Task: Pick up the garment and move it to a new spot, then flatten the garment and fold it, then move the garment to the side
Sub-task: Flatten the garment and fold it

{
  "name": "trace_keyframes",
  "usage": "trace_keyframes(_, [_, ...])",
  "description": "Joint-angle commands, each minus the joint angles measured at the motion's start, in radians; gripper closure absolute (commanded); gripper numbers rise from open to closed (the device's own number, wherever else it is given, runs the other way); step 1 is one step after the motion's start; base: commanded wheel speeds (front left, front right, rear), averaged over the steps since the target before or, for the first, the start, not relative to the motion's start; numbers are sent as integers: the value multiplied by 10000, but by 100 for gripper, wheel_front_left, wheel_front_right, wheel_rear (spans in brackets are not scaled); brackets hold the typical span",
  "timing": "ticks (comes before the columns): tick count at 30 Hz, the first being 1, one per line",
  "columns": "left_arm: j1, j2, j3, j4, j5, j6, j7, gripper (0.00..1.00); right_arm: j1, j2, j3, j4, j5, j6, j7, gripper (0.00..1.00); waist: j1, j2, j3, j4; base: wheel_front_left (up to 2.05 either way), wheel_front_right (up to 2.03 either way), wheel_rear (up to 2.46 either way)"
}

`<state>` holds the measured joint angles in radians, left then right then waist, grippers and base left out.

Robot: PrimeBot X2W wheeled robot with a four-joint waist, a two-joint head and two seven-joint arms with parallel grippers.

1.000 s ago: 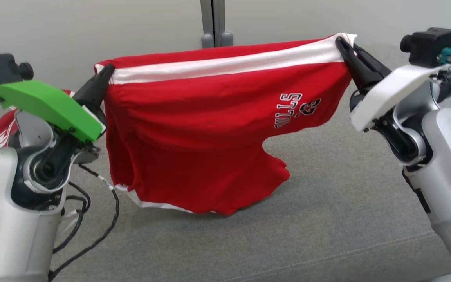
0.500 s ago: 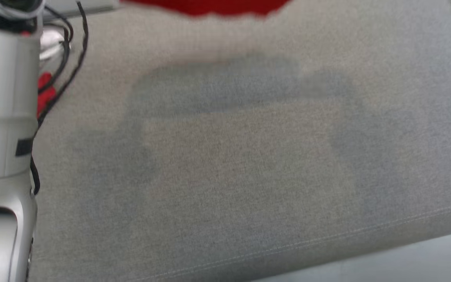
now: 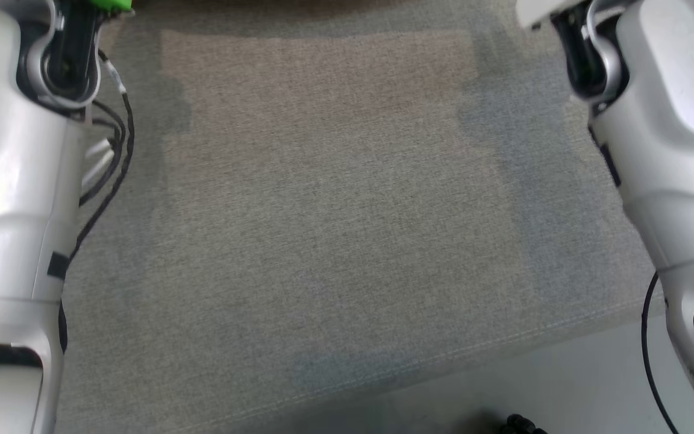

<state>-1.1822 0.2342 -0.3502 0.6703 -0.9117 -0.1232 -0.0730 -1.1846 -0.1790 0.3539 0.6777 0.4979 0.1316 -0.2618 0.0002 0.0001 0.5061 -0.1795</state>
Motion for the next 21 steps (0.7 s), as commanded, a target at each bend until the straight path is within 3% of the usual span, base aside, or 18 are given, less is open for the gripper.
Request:
trace_keyframes(1, [389,141,48,-206,-299,-57,-26,100,485,-144,179,-458,284,-17,-51,100,-2,-1,237,-307,0,0,0])
trace_keyframes(6, [2136,780,-241,-1738,-1206,-78,125,100,2159,-501,855,-1902,1201,-14,-53,100,-2,-1,-165,-258,0,0,0])
trace_keyframes(9, [3549,1322,-686,-2823,-1197,-80,-103,100,3374,-867,1054,-2733,1667,-14,-53,100,-2,-1,-468,-91,0,0,0])
trace_keyframes(11, [4444,1813,-1154,-3423,-594,-80,-424,100,4216,-1109,1061,-3305,1843,-14,-55,100,-2,-1,-677,18,0,0,0])
trace_keyframes(14, [5817,1831,-1325,-3901,-550,35,-946,100,5440,-1476,894,-3958,1723,-14,-55,100,-2,-1,-1024,161,0,0,0])
trace_keyframes(21, [8494,1560,-1469,-4518,-322,507,-1724,100,8344,-1522,294,-4619,1379,-15,-55,100,-2,-1,-1989,336,0,0,0])
